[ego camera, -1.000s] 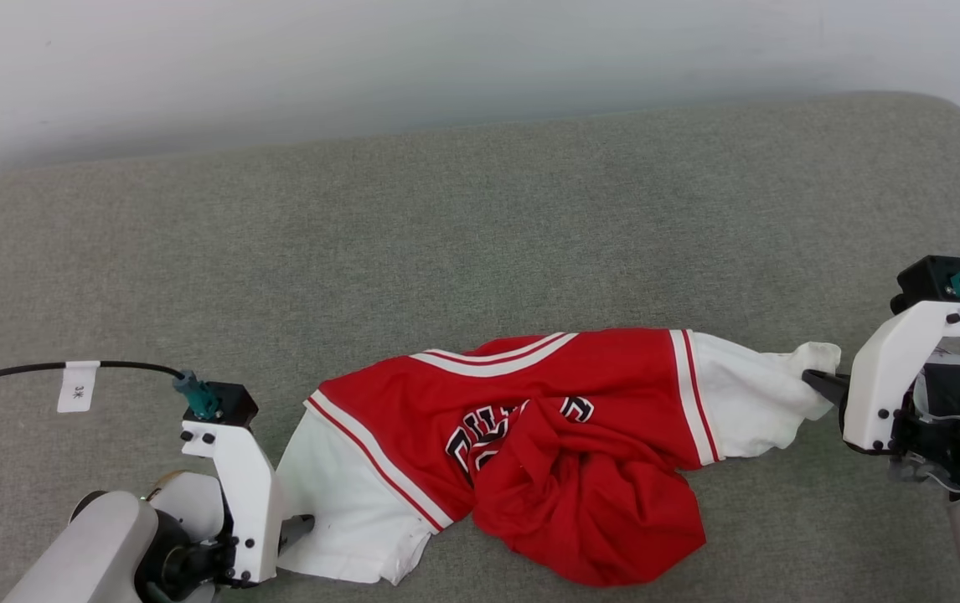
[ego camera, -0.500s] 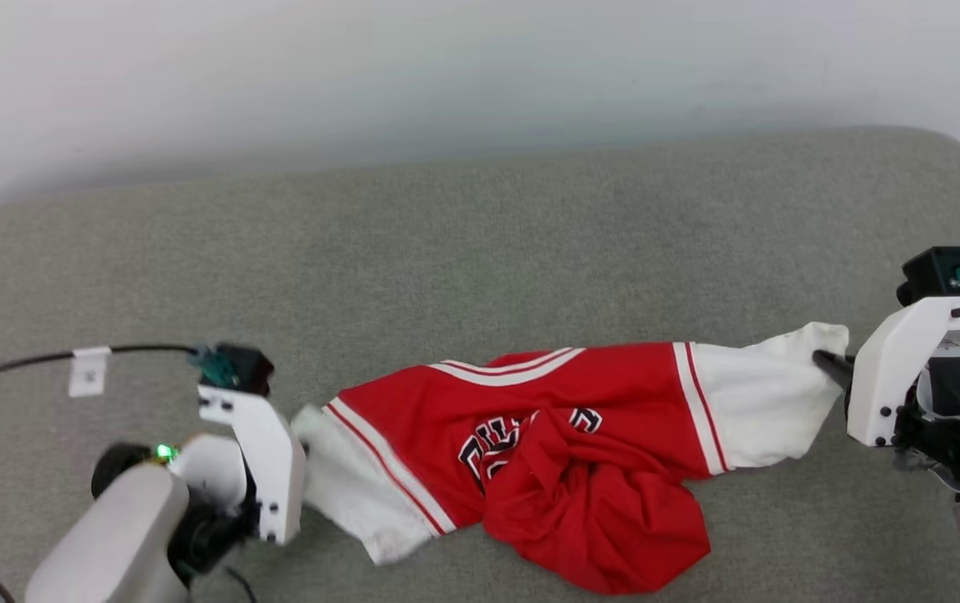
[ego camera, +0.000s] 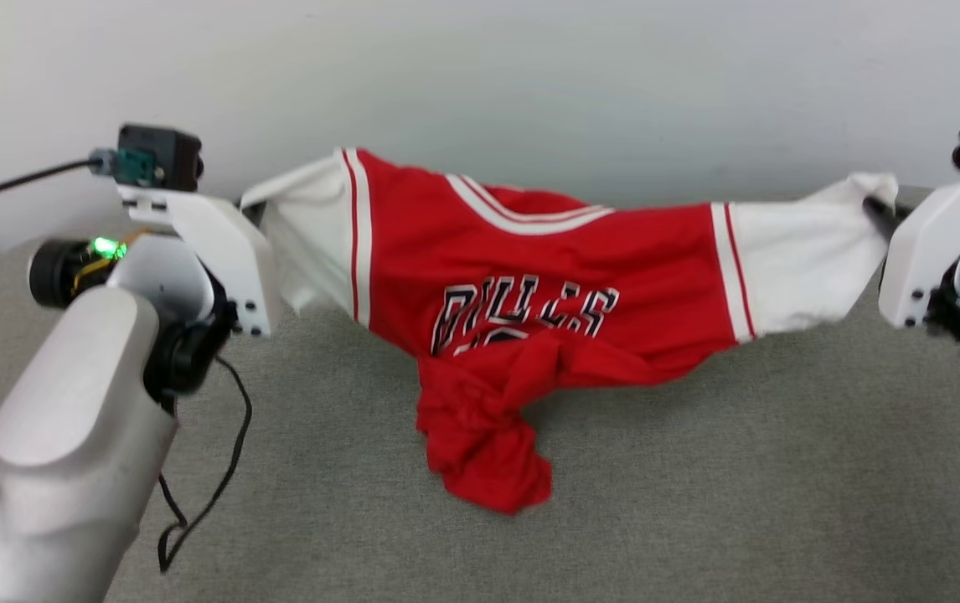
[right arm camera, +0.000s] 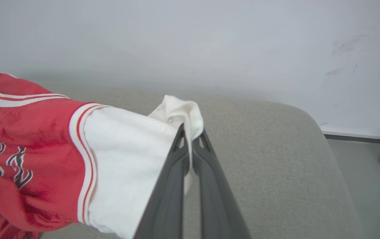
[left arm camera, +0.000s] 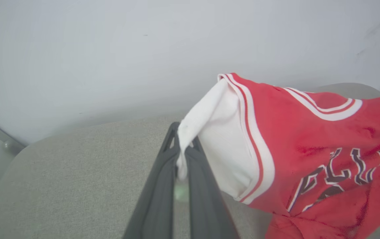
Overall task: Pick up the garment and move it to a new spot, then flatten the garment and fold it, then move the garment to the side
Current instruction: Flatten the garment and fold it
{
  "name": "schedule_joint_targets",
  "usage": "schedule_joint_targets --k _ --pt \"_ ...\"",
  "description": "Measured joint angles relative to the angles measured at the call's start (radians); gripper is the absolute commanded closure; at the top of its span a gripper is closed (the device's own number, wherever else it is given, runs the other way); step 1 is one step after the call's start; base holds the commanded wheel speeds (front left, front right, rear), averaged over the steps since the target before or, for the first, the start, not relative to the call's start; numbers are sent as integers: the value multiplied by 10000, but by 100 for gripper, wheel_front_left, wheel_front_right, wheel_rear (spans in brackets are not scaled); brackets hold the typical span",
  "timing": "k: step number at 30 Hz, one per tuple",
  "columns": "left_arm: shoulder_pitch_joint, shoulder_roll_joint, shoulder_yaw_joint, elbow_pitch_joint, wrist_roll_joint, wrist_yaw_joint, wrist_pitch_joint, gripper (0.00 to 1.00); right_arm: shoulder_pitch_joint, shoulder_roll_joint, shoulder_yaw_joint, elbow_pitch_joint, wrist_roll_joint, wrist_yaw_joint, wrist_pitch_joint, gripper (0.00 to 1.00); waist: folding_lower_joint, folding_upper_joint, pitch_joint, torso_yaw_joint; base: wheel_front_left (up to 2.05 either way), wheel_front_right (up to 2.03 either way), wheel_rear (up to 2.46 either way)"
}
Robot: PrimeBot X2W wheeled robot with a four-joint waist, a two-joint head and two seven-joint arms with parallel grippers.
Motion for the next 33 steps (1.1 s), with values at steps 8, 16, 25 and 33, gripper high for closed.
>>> schedule_joint_targets --k 8,16,25,33 --pt "-2080 -332 376 1628 196 -107 -1124 100 -2178 -13 240 941 -307 0 -876 100 0 0 530 -95 0 0 0" --pt "-4239 -428 802 2594 307 -238 -2345 100 -4312 -96 203 1427 -577 0 -2036 100 0 0 1801 -187 0 0 0" --pt "-6481 -359 1085 2926 704 -393 -4052 100 -6724 -84 -35 1716 -1267 0 -3762 100 2 0 3597 -280 0 0 0" --pt "-7677 -140 1181 2976 1037 -449 -5189 100 -8083 88 -98 1766 -1737 0 -5070 100 3 0 4653 -415 0 0 0"
